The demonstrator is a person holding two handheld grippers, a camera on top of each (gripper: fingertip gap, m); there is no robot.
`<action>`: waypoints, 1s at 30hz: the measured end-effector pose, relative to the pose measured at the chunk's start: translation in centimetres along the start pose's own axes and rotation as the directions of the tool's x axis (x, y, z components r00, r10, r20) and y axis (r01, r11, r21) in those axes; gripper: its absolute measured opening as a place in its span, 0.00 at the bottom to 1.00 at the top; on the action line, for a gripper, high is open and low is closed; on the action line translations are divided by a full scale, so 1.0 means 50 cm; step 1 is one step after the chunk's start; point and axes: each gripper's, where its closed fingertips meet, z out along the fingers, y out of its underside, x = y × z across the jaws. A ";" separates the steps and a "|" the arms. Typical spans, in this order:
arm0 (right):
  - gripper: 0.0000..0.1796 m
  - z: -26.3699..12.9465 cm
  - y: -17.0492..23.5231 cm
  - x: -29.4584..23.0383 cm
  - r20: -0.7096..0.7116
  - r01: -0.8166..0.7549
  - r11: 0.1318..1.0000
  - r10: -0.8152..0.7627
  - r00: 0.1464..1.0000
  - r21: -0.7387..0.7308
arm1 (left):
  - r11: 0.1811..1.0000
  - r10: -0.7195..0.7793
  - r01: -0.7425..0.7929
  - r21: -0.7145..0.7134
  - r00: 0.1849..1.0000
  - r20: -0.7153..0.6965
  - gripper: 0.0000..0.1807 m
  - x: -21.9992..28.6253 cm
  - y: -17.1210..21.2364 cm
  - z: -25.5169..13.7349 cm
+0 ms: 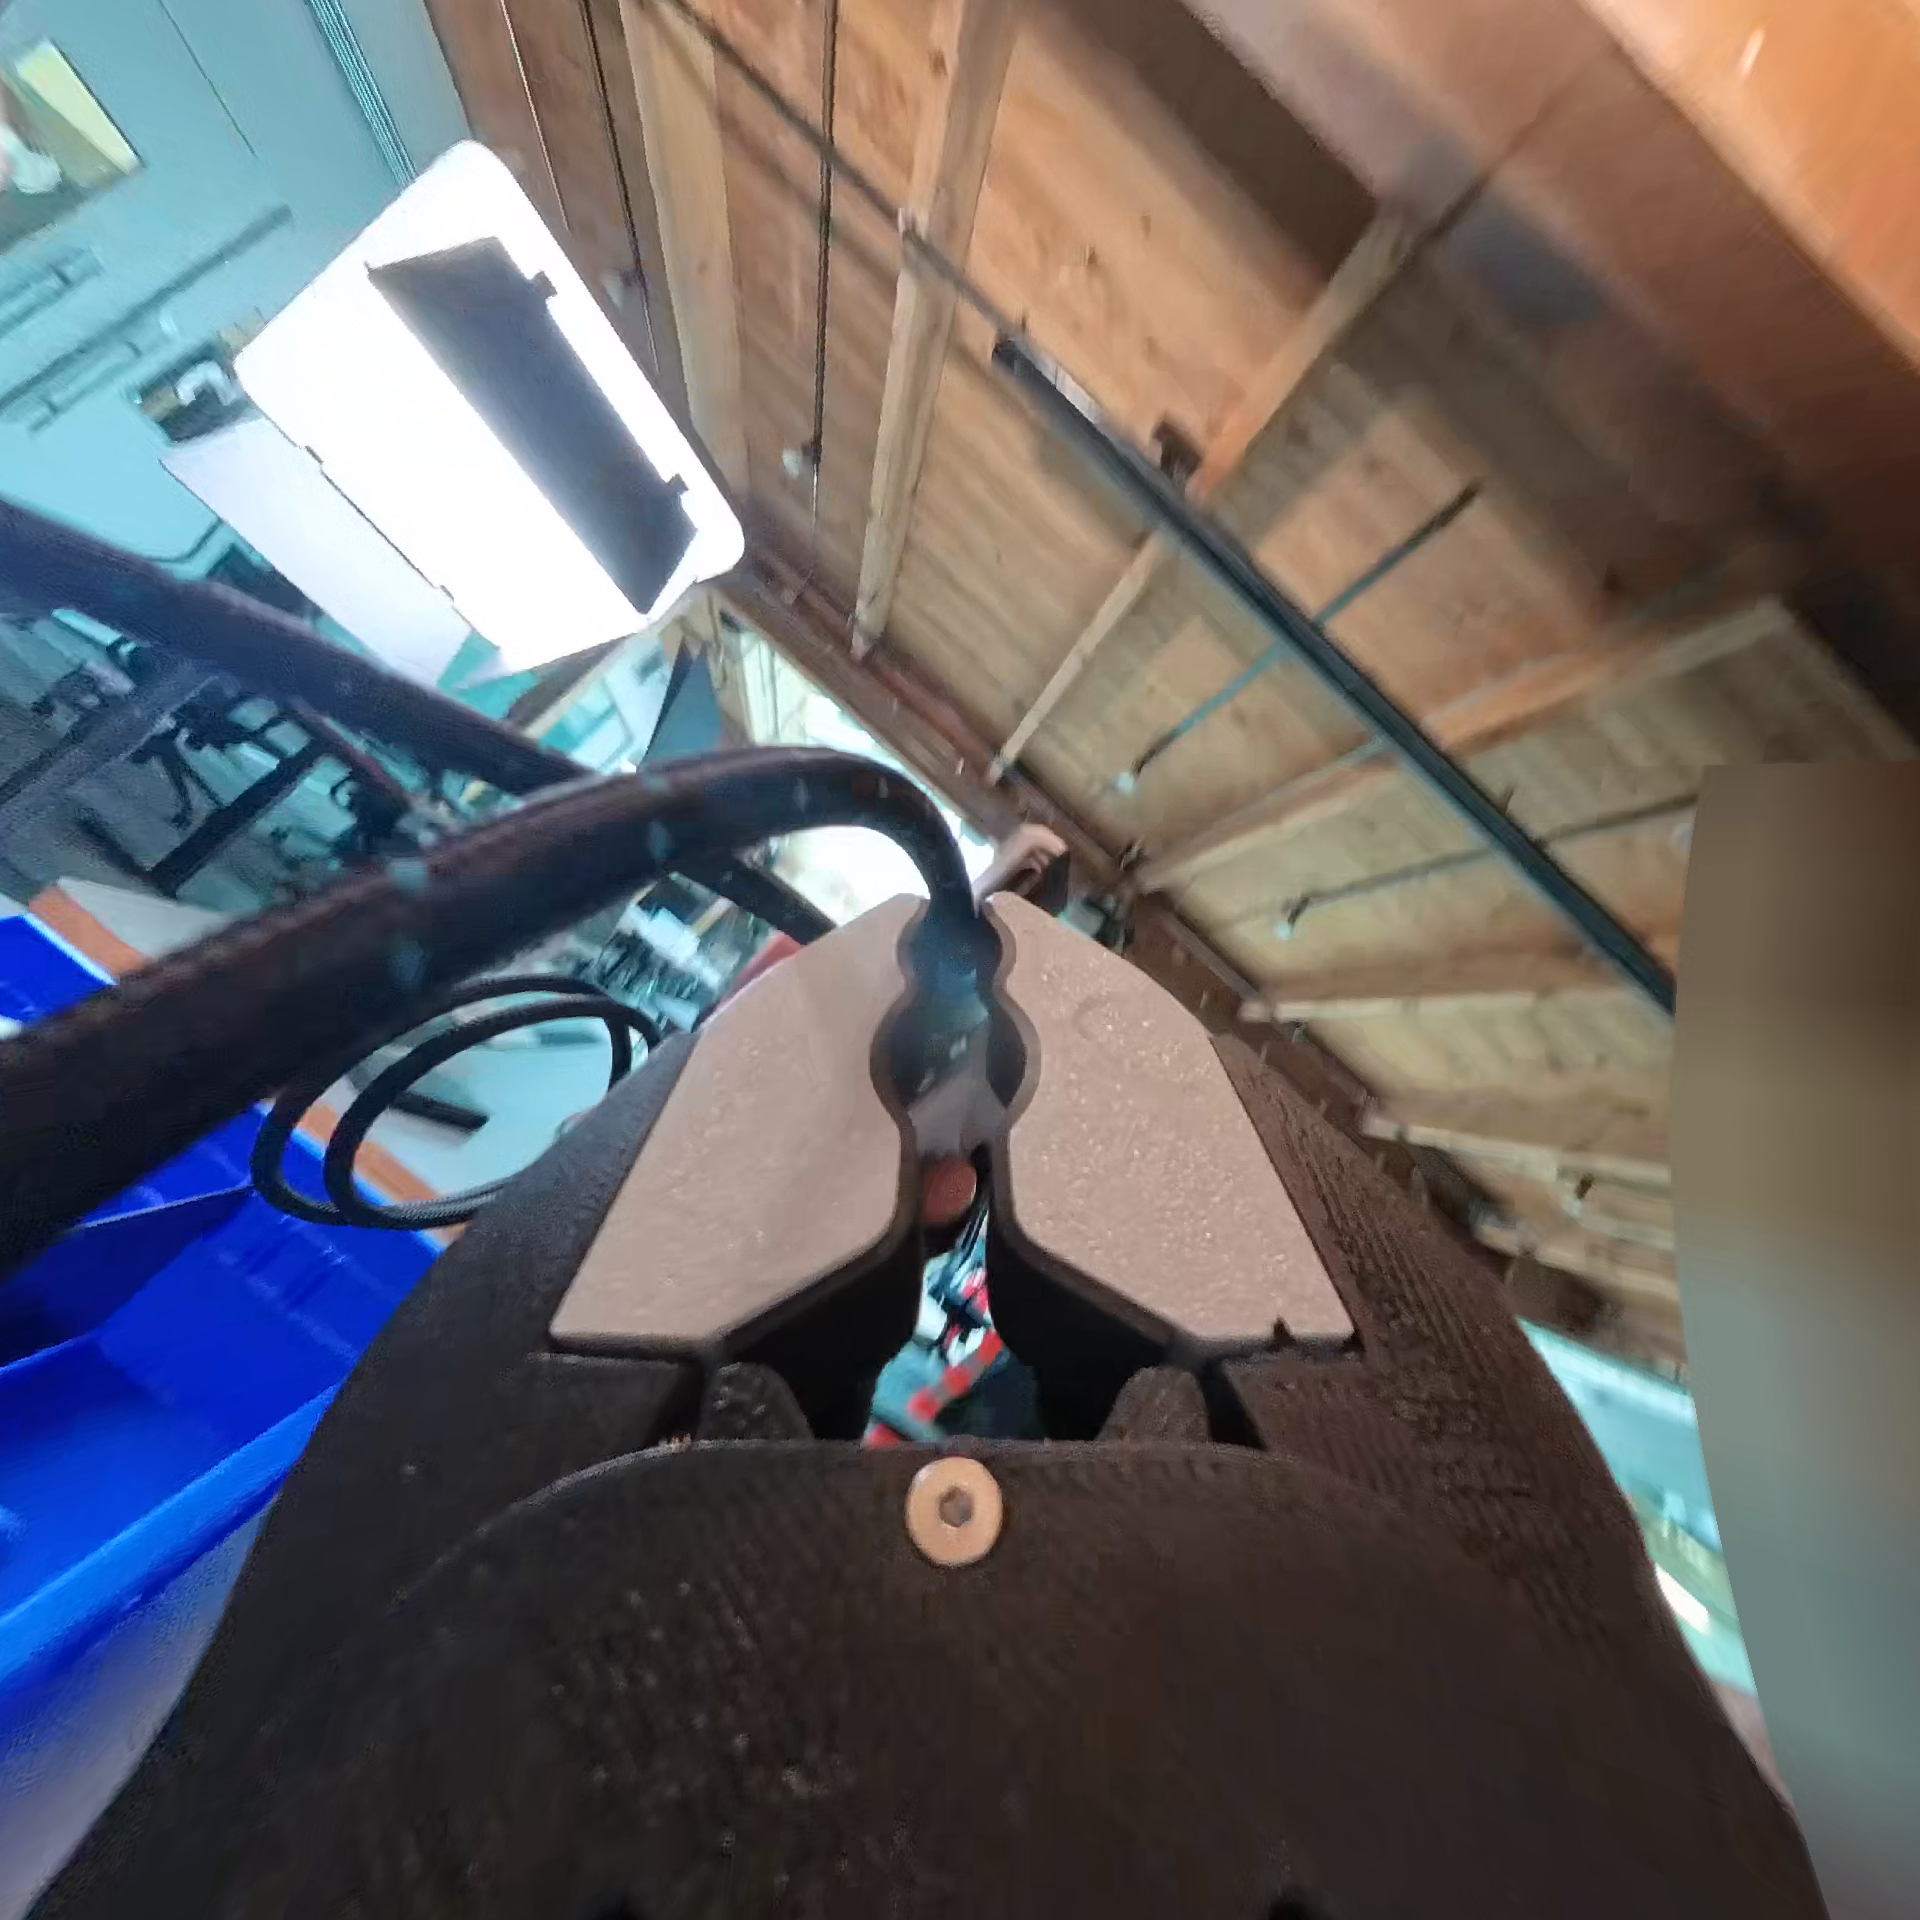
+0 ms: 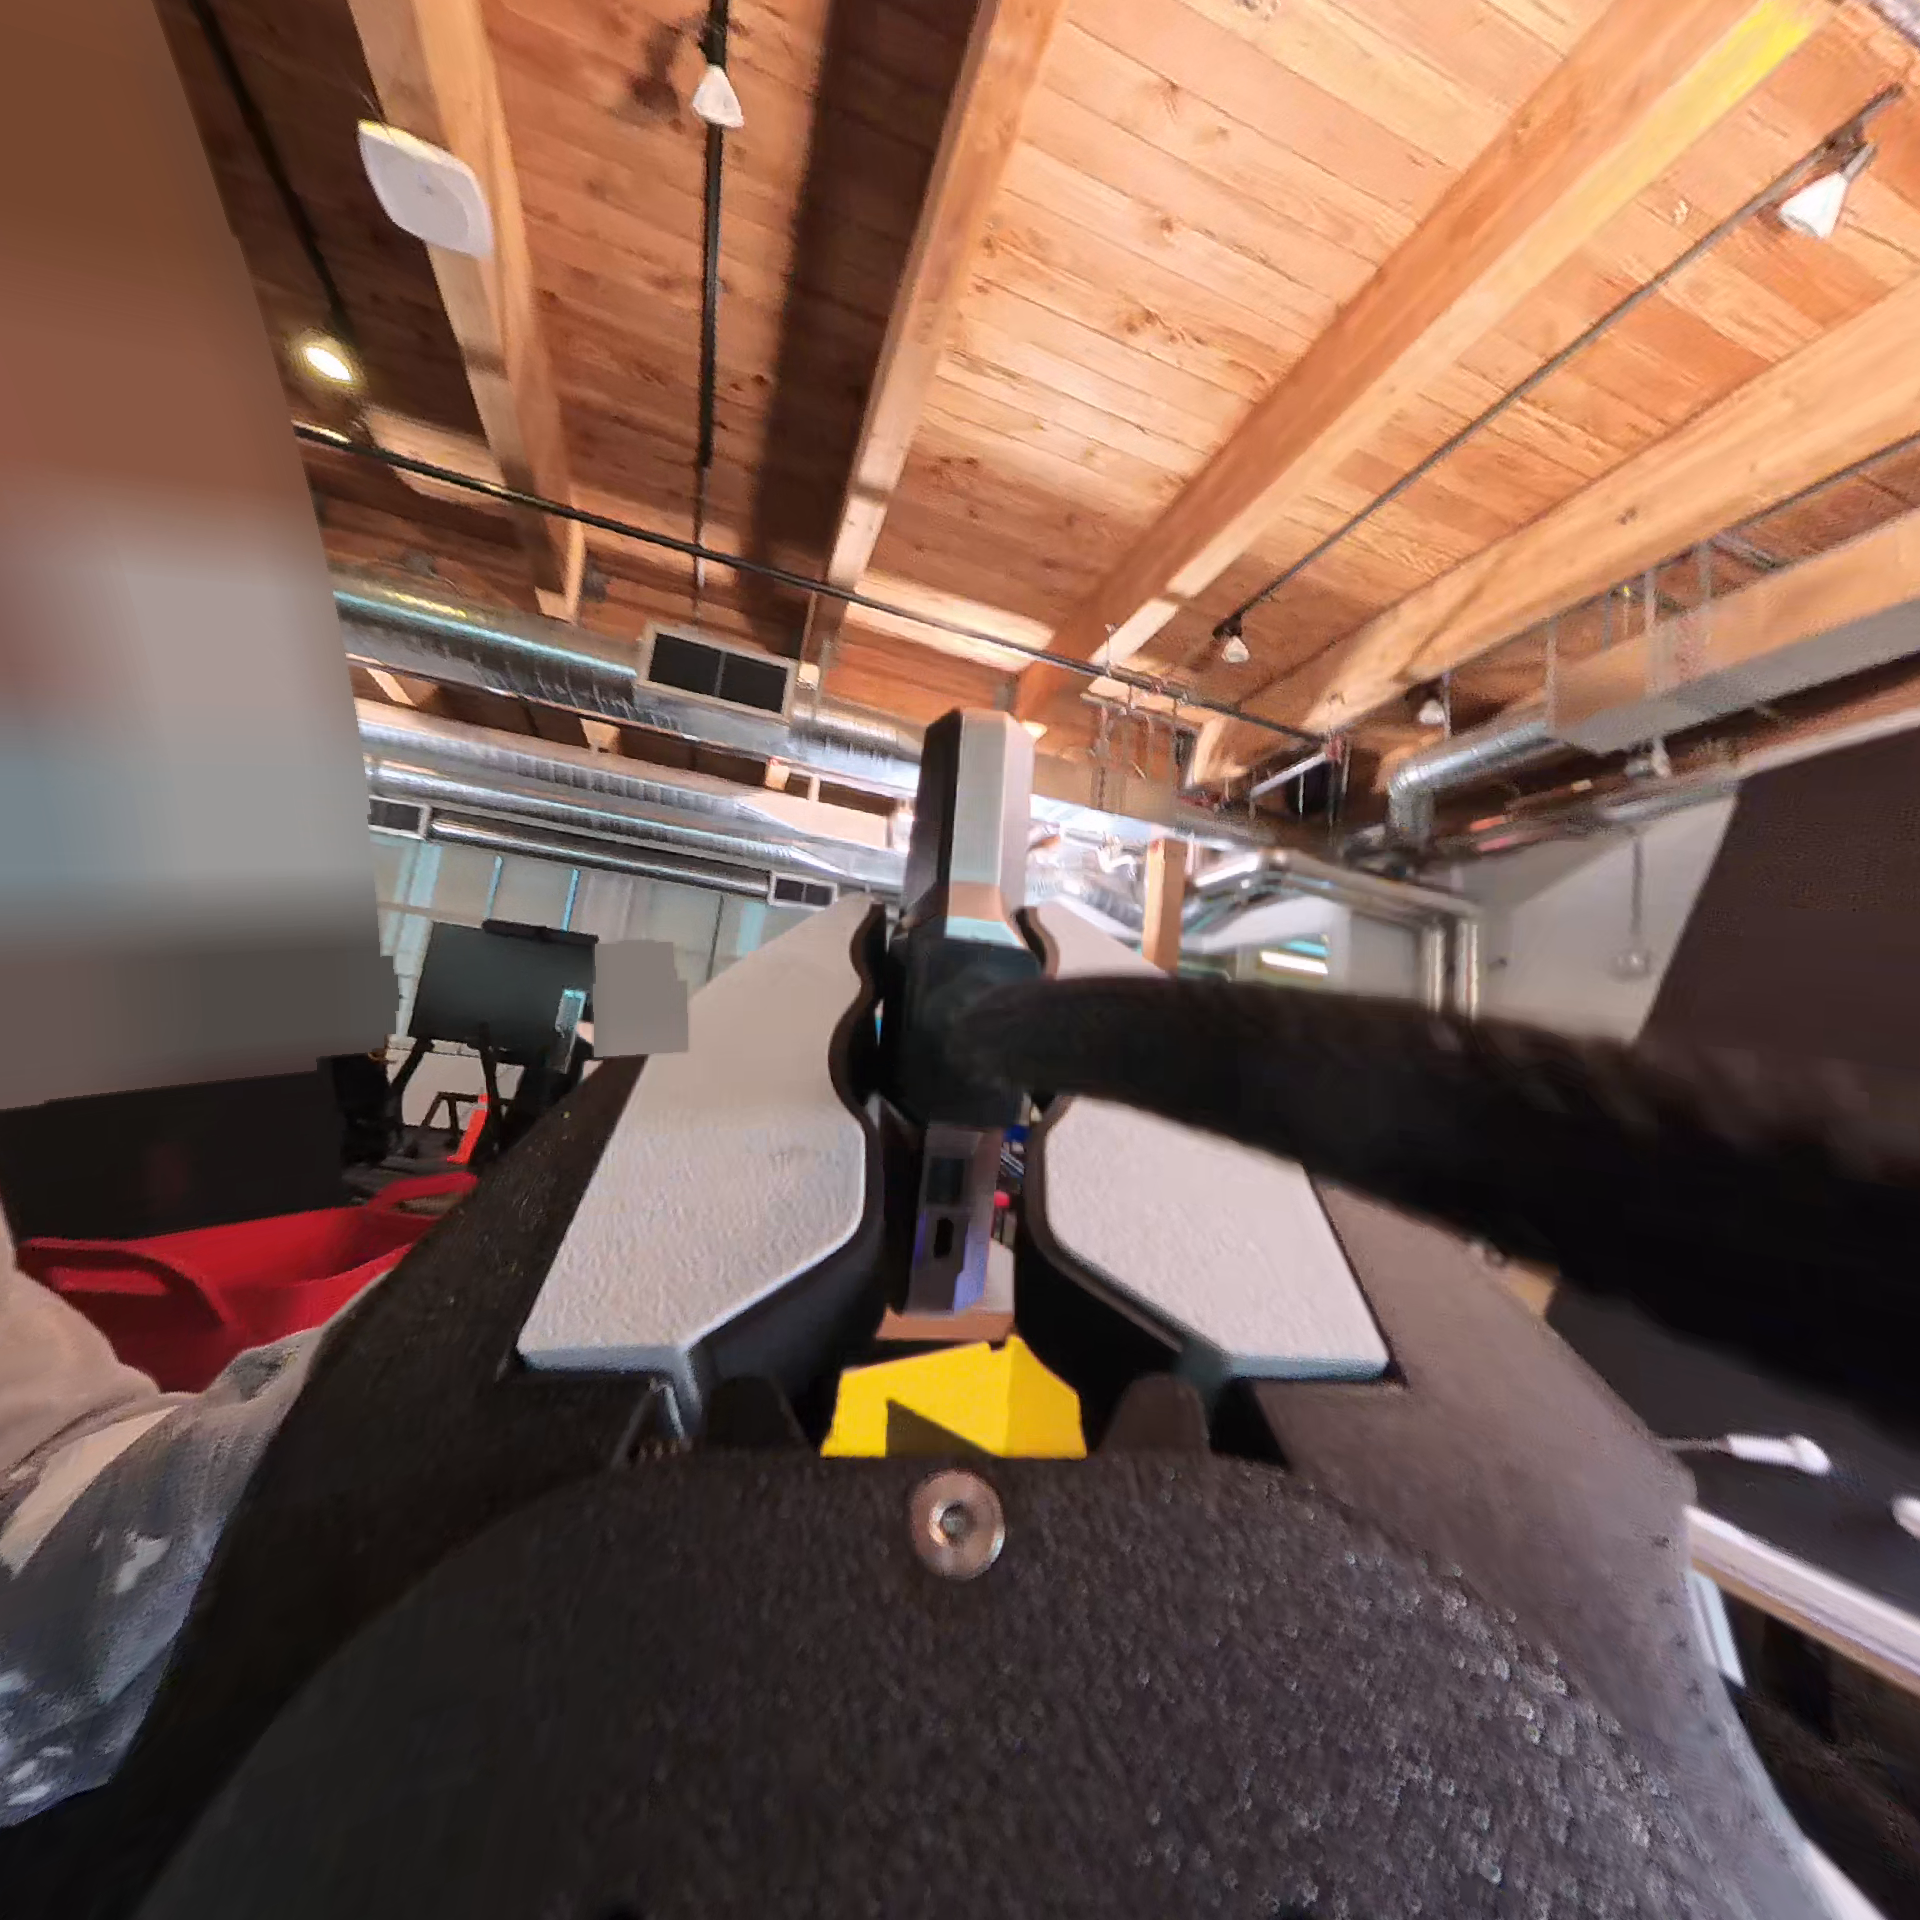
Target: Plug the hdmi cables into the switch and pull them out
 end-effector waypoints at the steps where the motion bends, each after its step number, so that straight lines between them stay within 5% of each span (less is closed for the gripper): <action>1: 0.14 -0.003 -0.003 0.008 -0.008 -0.017 1.000 0.017 1.000 -0.018 | 0.998 0.023 -0.024 -0.057 1.000 -0.003 0.04 0.003 0.005 0.003; 10: 0.13 -0.040 -0.059 0.075 -0.172 -0.035 0.985 0.005 0.985 -0.171 | 0.982 0.178 -0.167 -0.093 0.977 0.118 0.04 0.013 -0.050 -0.051; 16: 0.13 -0.073 -0.107 0.116 -0.320 -0.033 0.974 -0.041 0.947 -0.223 | 0.967 -0.256 0.252 0.045 0.942 0.217 0.04 0.026 0.046 -0.157; 19: 0.13 -0.076 -0.118 0.117 -0.342 -0.049 0.972 -0.034 0.939 -0.231 | 0.957 -0.291 0.279 0.085 0.932 0.218 0.04 0.089 0.095 -0.176; 25: 0.13 -0.061 -0.105 0.101 -0.308 -0.115 0.965 0.038 0.951 -0.234 | 0.923 -0.383 0.339 0.182 0.763 0.521 0.05 -0.147 0.144 -0.275; 30: 0.14 -0.055 -0.100 0.089 -0.278 -0.119 0.961 0.047 0.959 -0.248 | 0.921 -0.379 0.348 0.173 0.704 0.601 0.10 -0.261 0.173 -0.310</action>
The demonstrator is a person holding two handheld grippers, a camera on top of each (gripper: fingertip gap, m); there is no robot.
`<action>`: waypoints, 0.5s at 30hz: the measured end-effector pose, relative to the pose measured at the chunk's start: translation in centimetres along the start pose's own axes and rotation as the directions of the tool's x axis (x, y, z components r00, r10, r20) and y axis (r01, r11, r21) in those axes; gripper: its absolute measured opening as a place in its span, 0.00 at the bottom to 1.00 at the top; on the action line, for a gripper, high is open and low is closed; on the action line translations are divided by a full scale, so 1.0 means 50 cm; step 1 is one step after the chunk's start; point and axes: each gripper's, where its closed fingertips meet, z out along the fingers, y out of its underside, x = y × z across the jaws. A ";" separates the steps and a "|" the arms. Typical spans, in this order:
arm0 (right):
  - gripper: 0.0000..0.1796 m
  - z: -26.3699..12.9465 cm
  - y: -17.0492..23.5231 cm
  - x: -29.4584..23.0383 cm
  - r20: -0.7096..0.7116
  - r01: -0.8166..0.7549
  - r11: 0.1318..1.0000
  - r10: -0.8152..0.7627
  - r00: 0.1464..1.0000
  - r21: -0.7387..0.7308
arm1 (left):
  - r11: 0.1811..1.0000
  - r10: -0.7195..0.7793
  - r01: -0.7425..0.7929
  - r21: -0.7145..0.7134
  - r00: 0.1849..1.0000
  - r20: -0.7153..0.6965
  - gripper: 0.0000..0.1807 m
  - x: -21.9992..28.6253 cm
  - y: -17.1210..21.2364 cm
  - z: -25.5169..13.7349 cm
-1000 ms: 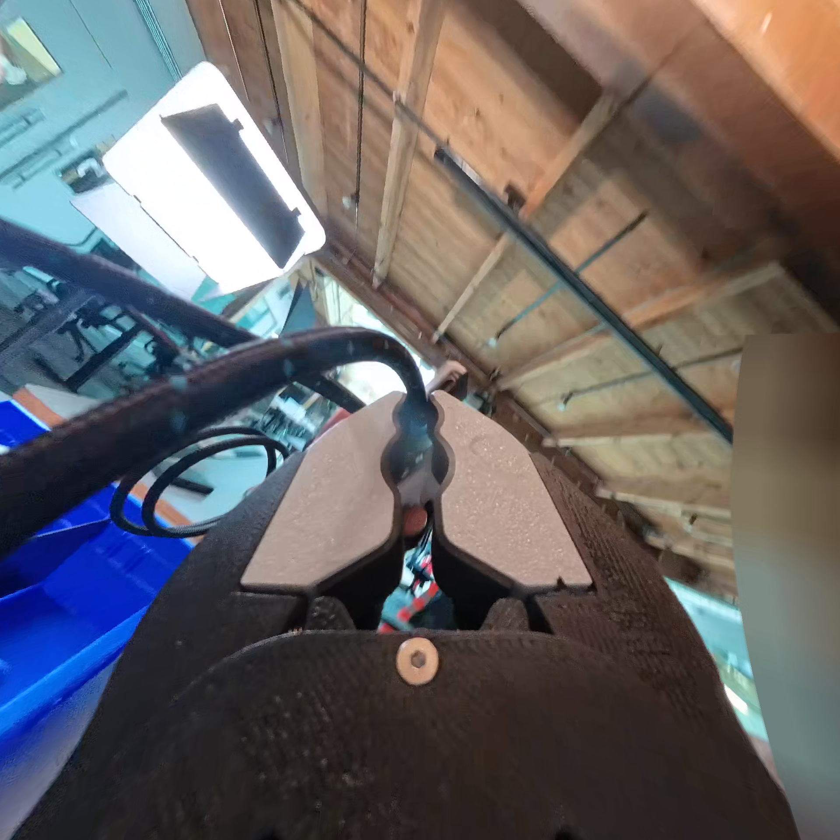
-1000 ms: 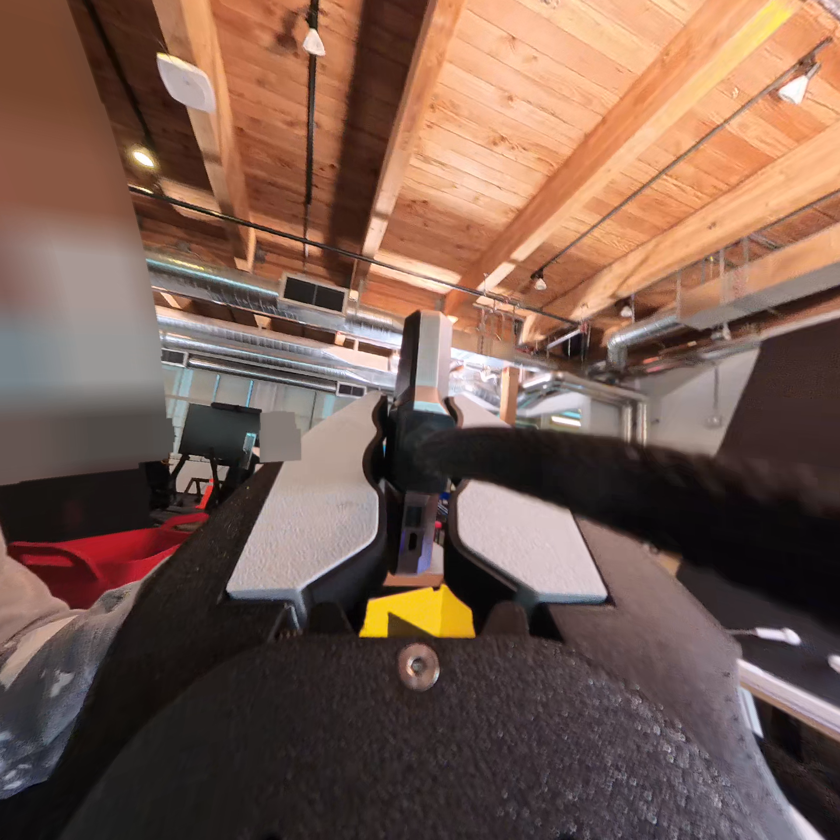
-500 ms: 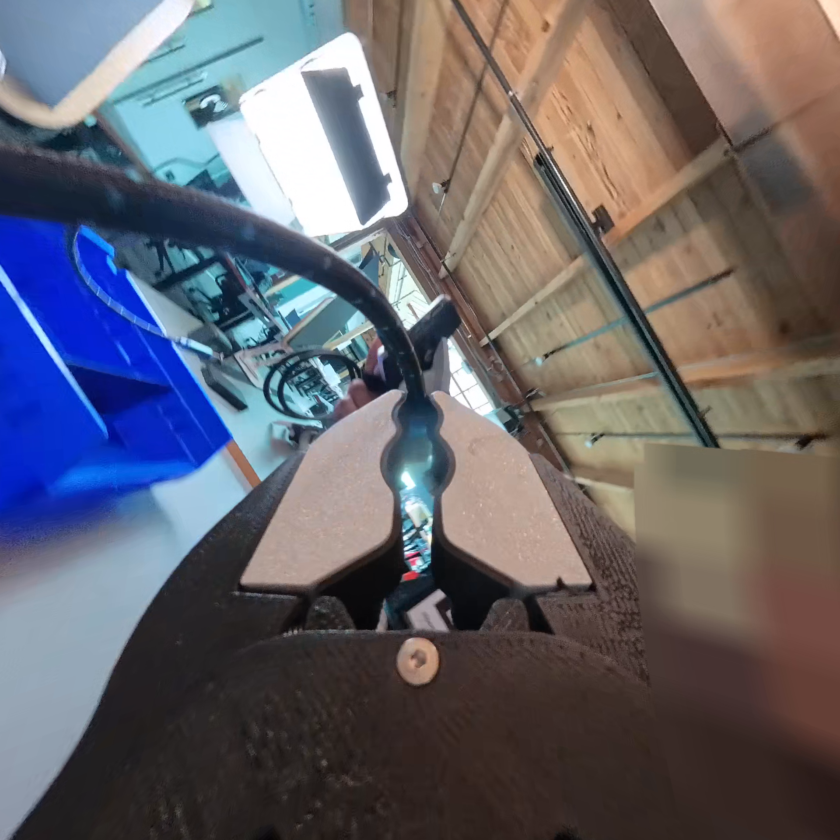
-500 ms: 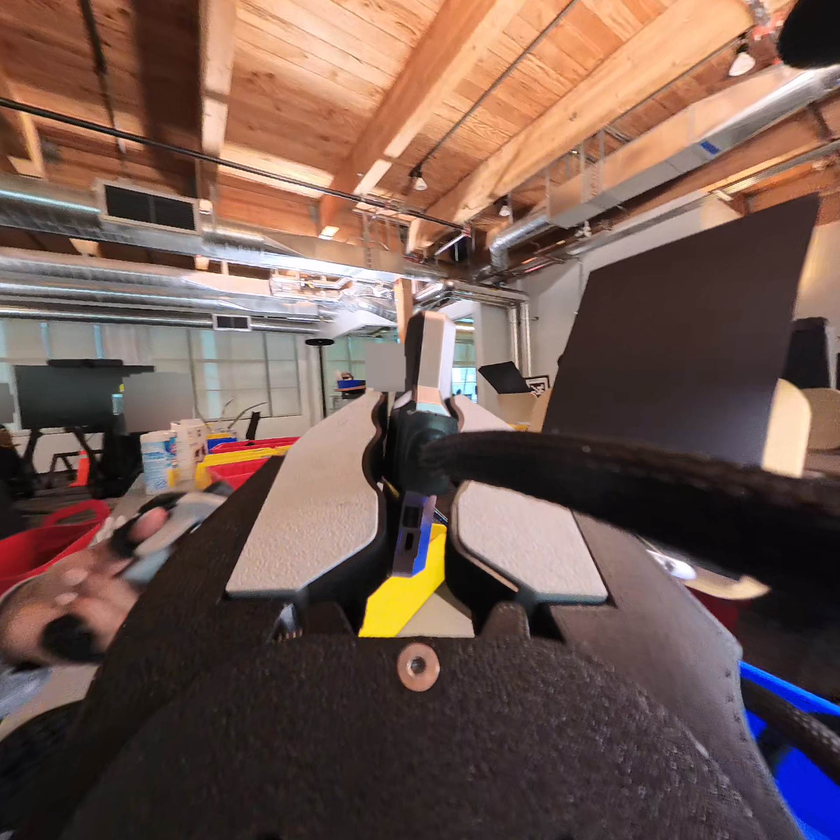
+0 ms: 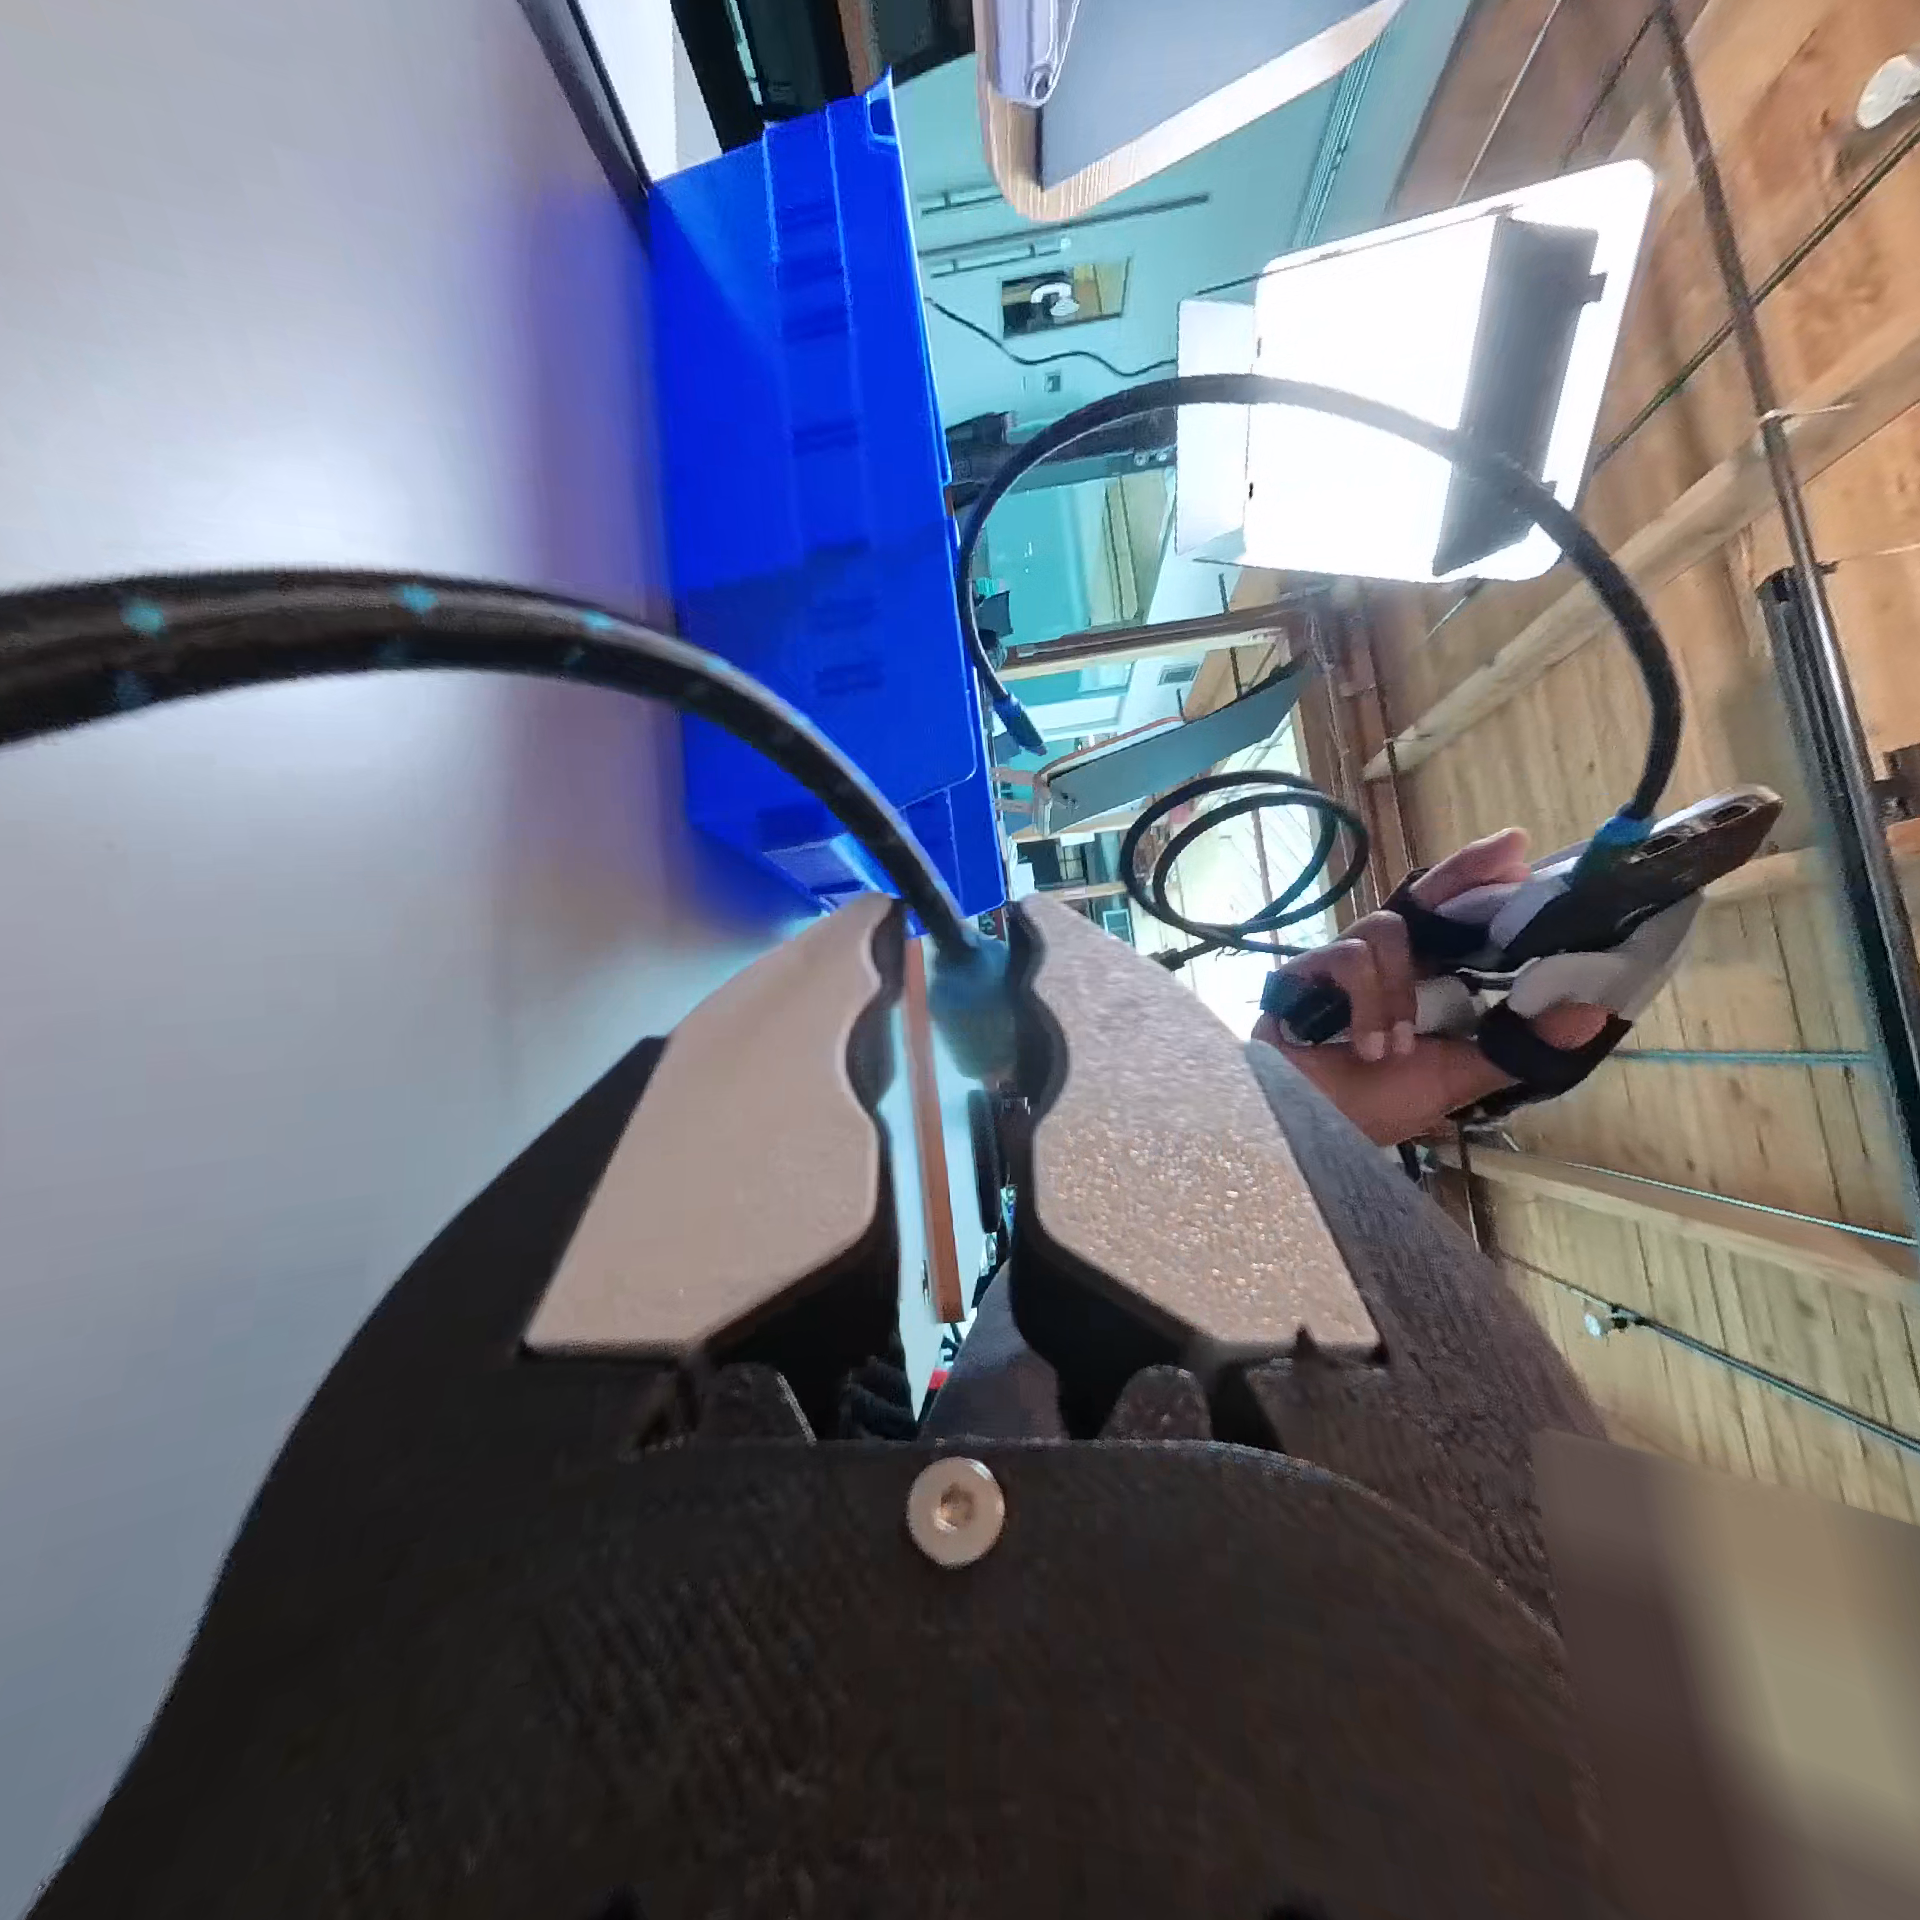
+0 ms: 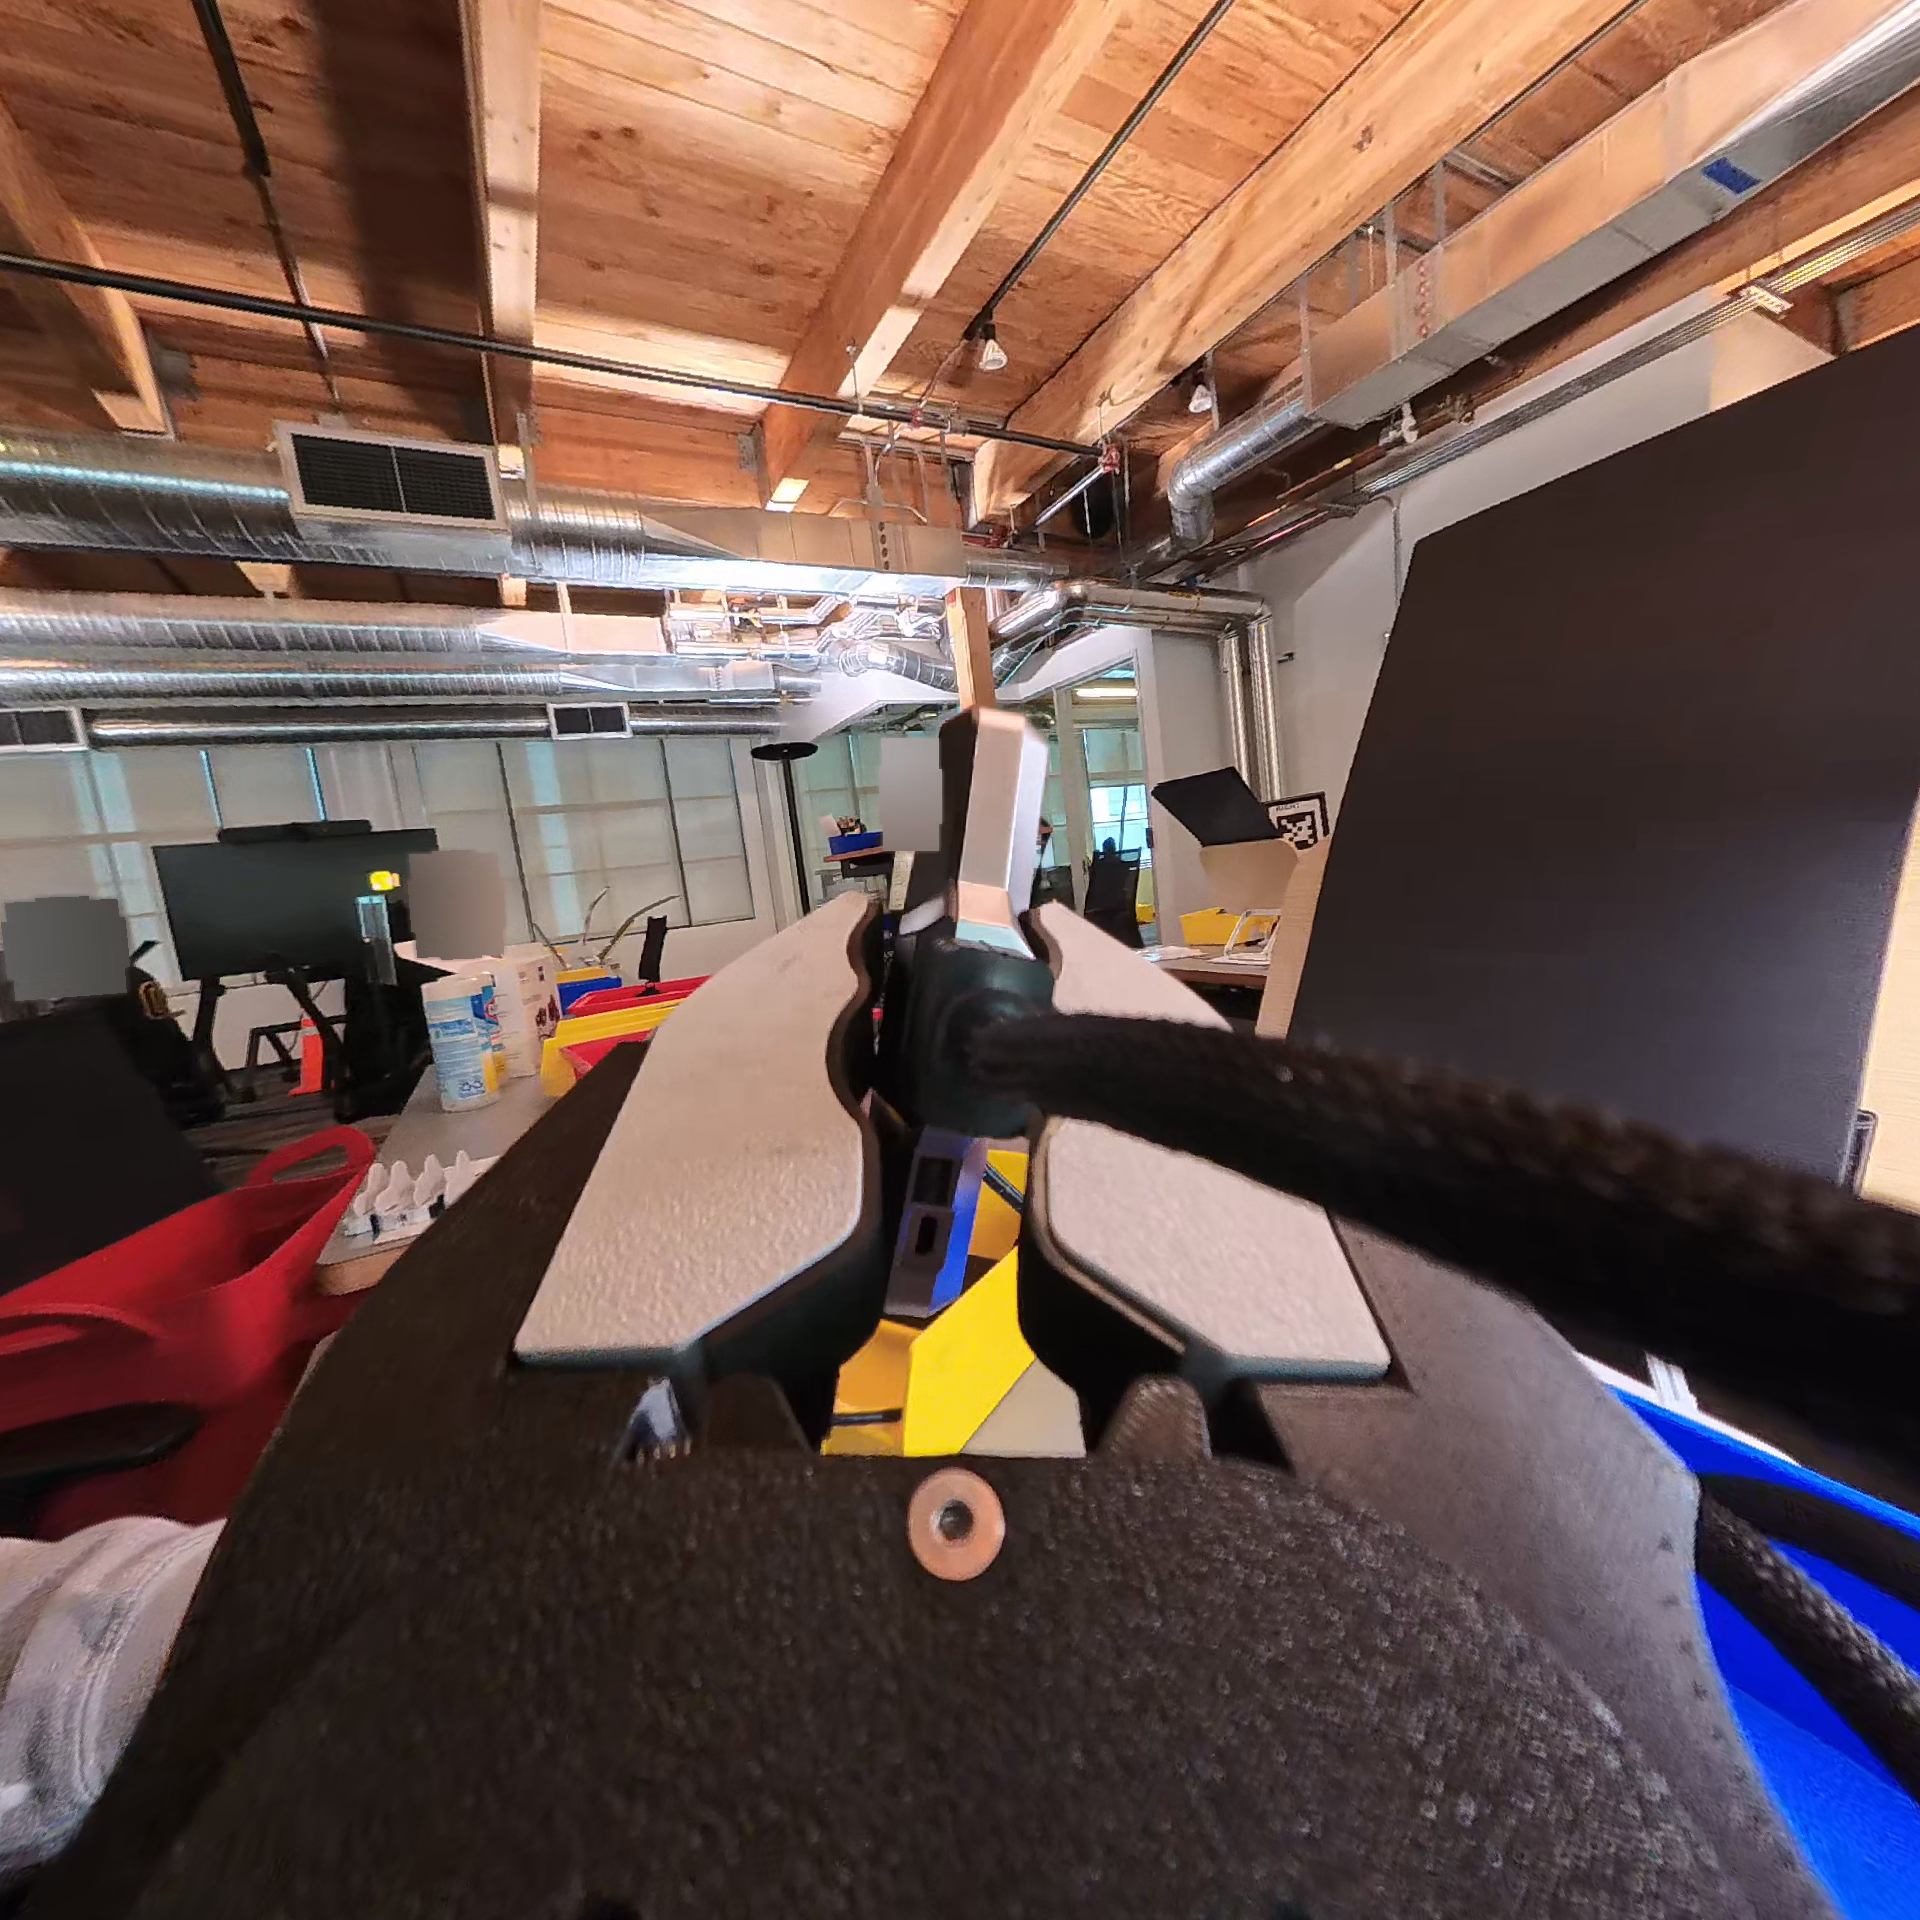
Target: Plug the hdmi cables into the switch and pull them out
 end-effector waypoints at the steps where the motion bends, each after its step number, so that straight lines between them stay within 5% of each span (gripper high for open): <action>1: 0.14 0.000 0.001 0.000 0.003 0.005 1.000 -0.005 1.000 -0.004 | 1.000 0.005 -0.005 -0.007 1.000 0.003 0.18 -0.006 0.003 0.003; 4: 0.14 -0.002 0.004 0.004 0.000 0.018 1.000 -0.018 1.000 -0.017 | 0.992 0.102 -0.099 -0.075 0.994 0.033 0.40 -0.010 0.043 -0.008; 7: 0.14 -0.007 0.002 0.012 -0.008 0.022 1.000 -0.023 1.000 -0.015 | 0.900 0.376 -0.363 -0.242 0.926 0.012 0.35 0.012 0.109 -0.042; 8: 0.14 -0.007 0.002 0.014 -0.010 0.021 1.000 -0.021 1.000 -0.011 | 0.823 0.505 -0.484 -0.298 0.863 -0.008 0.33 0.021 0.112 -0.049; 10: 0.13 -0.005 0.004 0.014 -0.007 0.019 1.000 -0.019 1.000 -0.007 | 0.541 0.778 -0.694 -0.475 0.627 -0.030 0.31 0.007 0.085 -0.050; 13: 0.14 0.002 0.016 0.006 0.013 0.022 1.000 -0.021 1.000 -0.023 | 0.099 0.958 -0.729 -0.677 0.254 -0.133 0.28 -0.051 -0.004 -0.029; 15: 0.14 0.005 0.021 -0.002 0.032 0.035 0.999 -0.034 0.999 -0.036 | -0.044 0.941 -0.678 -0.734 0.218 -0.258 0.27 -0.087 -0.024 -0.006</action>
